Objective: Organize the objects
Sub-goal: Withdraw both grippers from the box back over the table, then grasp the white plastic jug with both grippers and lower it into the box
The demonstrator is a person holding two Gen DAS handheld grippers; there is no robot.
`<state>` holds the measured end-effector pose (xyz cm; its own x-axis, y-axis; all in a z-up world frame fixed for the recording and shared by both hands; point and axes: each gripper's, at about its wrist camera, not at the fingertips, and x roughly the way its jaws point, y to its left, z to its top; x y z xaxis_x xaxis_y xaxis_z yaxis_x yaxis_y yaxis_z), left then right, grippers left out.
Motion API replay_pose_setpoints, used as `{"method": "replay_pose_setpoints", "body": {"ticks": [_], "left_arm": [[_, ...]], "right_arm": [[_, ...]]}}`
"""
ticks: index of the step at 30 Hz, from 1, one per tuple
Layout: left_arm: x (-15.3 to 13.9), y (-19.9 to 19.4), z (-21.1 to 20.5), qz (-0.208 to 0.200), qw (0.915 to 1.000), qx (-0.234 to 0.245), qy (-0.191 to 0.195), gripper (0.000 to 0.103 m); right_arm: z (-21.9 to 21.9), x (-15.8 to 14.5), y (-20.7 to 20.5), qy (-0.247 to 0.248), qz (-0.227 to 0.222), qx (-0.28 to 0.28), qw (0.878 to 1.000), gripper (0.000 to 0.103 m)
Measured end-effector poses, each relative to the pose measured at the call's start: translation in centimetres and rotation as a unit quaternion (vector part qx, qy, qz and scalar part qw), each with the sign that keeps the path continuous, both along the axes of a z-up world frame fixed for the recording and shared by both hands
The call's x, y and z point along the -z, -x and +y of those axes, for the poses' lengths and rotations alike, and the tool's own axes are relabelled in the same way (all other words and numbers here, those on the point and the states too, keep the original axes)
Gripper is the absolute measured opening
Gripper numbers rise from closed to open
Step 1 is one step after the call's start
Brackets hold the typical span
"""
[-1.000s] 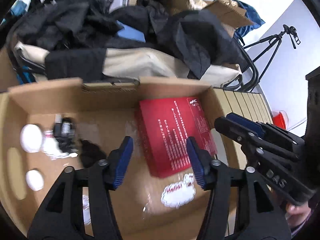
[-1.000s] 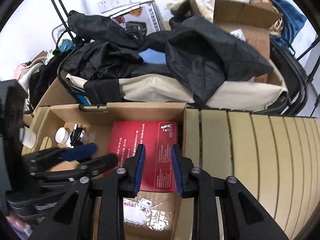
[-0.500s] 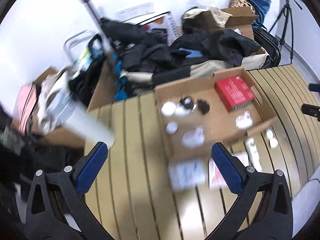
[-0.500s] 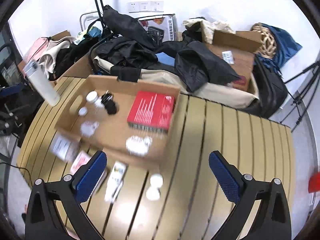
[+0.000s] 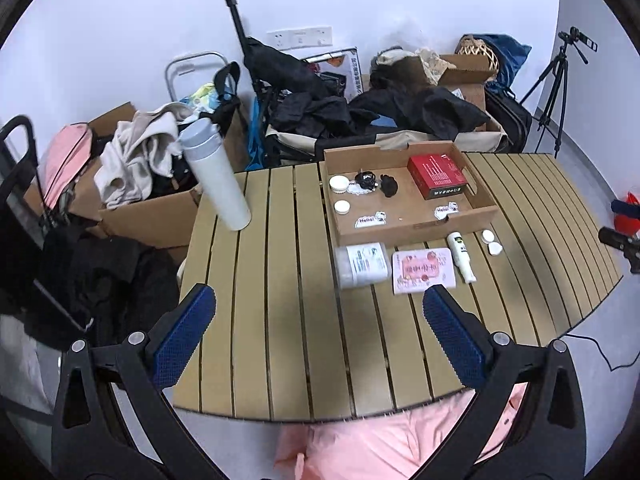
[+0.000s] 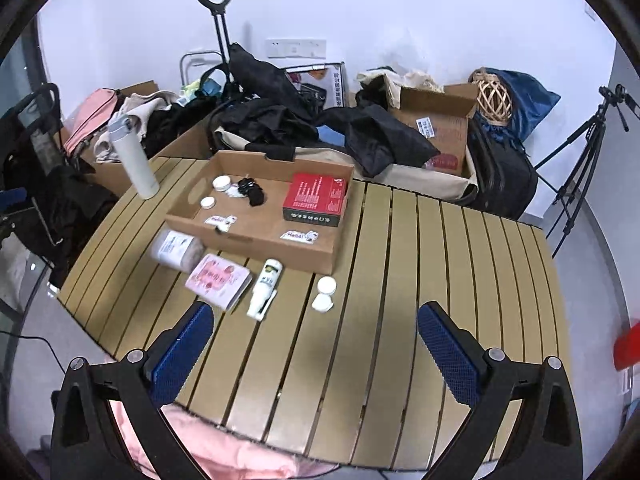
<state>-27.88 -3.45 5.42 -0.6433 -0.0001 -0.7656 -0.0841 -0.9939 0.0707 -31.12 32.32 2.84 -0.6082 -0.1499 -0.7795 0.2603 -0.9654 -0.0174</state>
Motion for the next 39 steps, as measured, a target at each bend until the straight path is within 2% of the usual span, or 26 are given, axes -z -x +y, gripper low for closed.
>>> {"method": "replay_pose_setpoints", "body": {"ticks": [3,5,7,10,12,14,16,18,20,22,24,27,29,30,31,33,34,37,39], "left_arm": [[-0.9,-5.3,0.5,0.052,0.9984,0.016,-0.011,0.103],[-1.0,-8.6,1.1,0.056,0.9979,0.031,-0.01,0.103],[-1.2,-12.6,1.2,0.059,0.9963,0.057,-0.025,0.103],[-1.9,-16.1,0.7,0.046,0.9957,0.075,-0.028,0.103],[-3.3,-17.9,0.4,0.044,0.9956,0.083,0.001,0.103],[-5.5,-19.0,0.2,0.07,0.9939,0.061,0.06,0.103],[-7.2,-19.7,-0.1,0.094,0.9912,0.056,0.075,0.103],[-8.5,-19.7,-0.4,0.112,0.9904,0.05,0.064,0.103],[-8.3,-18.9,-0.5,0.113,0.9916,0.051,0.037,0.103],[-6.6,-17.3,-0.4,0.088,0.9945,0.056,0.006,0.103],[-3.5,-15.2,0.3,0.059,0.9956,0.072,-0.008,0.103],[1.8,-12.2,0.9,0.043,0.9968,0.067,-0.008,0.103],[5.1,-10.3,1.1,0.032,0.9971,0.068,-0.013,0.103],[7.1,-8.9,1.0,0.018,0.9976,0.063,-0.024,0.103],[8.5,-7.9,0.9,0.007,0.9974,0.061,-0.037,0.103],[11.4,-5.3,0.6,-0.001,0.9962,0.062,-0.061,0.103],[12.3,-4.4,0.5,0.002,0.9961,0.061,-0.063,0.102],[15.1,0.1,-0.2,0.009,0.9966,0.051,-0.064,0.1],[17.0,3.7,-1.0,-0.005,0.9946,0.041,-0.095,0.093]], "right_arm": [[-0.9,-0.5,-4.2,0.006,0.017,-0.018,1.0,0.103],[-1.9,-0.7,-8.7,0.012,0.043,-0.056,0.997,0.103],[-2.6,-0.5,-12.8,0.023,0.058,-0.079,0.995,0.103],[-3.5,0.0,-18.3,0.023,0.047,-0.111,0.992,0.103],[-3.6,-0.7,-21.0,0.012,0.04,-0.14,0.989,0.103],[-3.0,-2.5,-22.8,-0.019,0.051,-0.148,0.987,0.103],[-2.0,-4.9,-24.1,-0.041,0.078,-0.142,0.986,0.103],[-0.8,-7.1,-24.6,-0.043,0.108,-0.124,0.985,0.103],[-0.1,-7.5,-23.9,-0.036,0.121,-0.097,0.987,0.103],[0.1,-6.5,-22.4,-0.013,0.104,-0.09,0.99,0.103],[-0.4,-4.1,-20.5,0.008,0.077,-0.096,0.992,0.103],[-1.3,-0.4,-17.7,0.034,0.046,-0.099,0.993,0.102],[-2.2,2.3,-15.3,0.064,0.026,-0.104,0.992,0.095],[-2.8,3.5,-14.3,0.076,0.019,-0.108,0.991,0.086],[-3.6,4.8,-13.0,0.087,0.009,-0.113,0.99,0.071],[-5.9,7.5,-10.2,0.096,-0.009,-0.118,0.988,0.058],[-7.2,8.7,-8.7,0.095,-0.016,-0.12,0.988,0.054],[-11.4,12.0,-3.1,0.124,-0.029,-0.129,0.983,0.054],[-13.4,13.7,0.4,0.148,-0.039,-0.128,0.98,0.054]]}}
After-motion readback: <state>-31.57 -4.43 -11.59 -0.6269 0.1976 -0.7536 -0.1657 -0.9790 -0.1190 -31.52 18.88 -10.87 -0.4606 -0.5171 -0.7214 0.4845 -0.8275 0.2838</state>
